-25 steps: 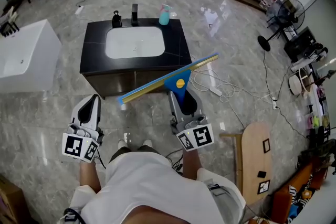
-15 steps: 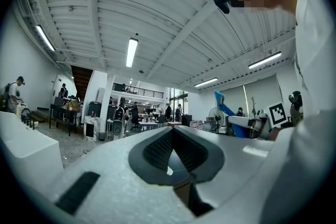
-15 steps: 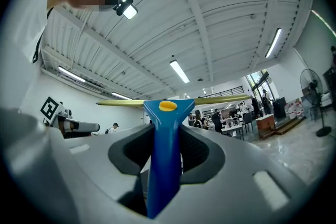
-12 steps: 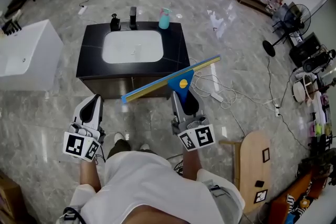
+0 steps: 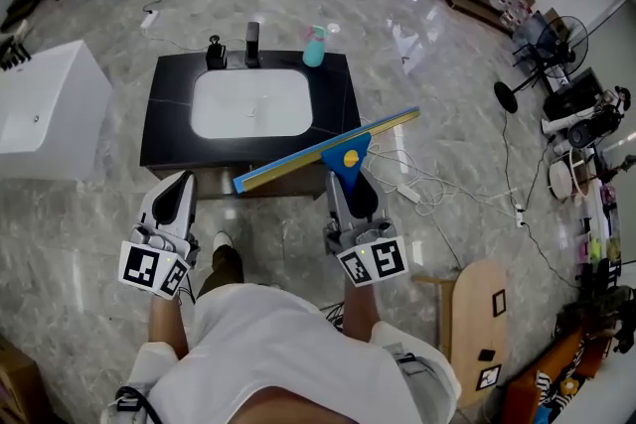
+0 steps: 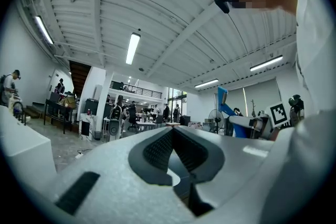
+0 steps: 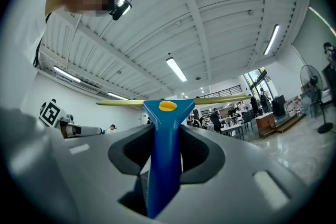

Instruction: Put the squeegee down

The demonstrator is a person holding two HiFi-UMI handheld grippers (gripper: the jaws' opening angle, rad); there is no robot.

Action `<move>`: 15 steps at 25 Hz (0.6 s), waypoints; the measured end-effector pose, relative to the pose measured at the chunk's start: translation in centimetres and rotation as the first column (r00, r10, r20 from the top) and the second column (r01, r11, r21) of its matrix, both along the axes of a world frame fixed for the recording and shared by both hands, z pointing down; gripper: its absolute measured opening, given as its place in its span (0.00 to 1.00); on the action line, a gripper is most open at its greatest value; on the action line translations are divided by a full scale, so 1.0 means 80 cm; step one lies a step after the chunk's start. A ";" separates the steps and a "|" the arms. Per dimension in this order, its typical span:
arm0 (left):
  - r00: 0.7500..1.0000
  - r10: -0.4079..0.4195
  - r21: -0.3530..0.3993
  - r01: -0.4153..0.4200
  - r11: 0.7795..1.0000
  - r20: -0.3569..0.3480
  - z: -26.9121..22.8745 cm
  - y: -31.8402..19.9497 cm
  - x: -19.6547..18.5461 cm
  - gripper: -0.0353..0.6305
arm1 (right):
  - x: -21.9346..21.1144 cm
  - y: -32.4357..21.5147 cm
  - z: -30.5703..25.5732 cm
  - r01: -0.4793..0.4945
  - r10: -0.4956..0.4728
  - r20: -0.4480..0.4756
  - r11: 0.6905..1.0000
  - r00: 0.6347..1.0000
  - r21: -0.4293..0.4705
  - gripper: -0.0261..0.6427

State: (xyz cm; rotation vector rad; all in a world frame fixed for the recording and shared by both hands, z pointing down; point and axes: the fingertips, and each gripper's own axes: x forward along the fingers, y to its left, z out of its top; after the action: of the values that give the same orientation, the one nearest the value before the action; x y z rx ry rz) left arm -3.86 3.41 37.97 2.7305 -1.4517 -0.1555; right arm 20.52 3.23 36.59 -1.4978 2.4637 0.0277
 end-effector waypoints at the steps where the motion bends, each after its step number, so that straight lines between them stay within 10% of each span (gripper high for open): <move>1: 1.000 0.004 0.001 -0.004 1.000 -0.002 -0.001 -0.014 -0.008 0.06 | -0.010 -0.013 -0.002 -0.001 0.001 -0.003 1.000 1.000 0.001 0.26; 15: 1.000 0.025 -0.030 -0.025 0.999 0.001 0.003 -0.202 -0.150 0.06 | -0.156 -0.186 -0.003 -0.013 0.012 -0.019 0.999 1.000 -0.033 0.26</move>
State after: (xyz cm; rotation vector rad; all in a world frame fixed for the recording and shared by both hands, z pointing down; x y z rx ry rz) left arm -15.87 -12.77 38.17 2.7246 -1.4076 -0.1299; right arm 8.02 -11.65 36.36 -1.5329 2.4814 0.0038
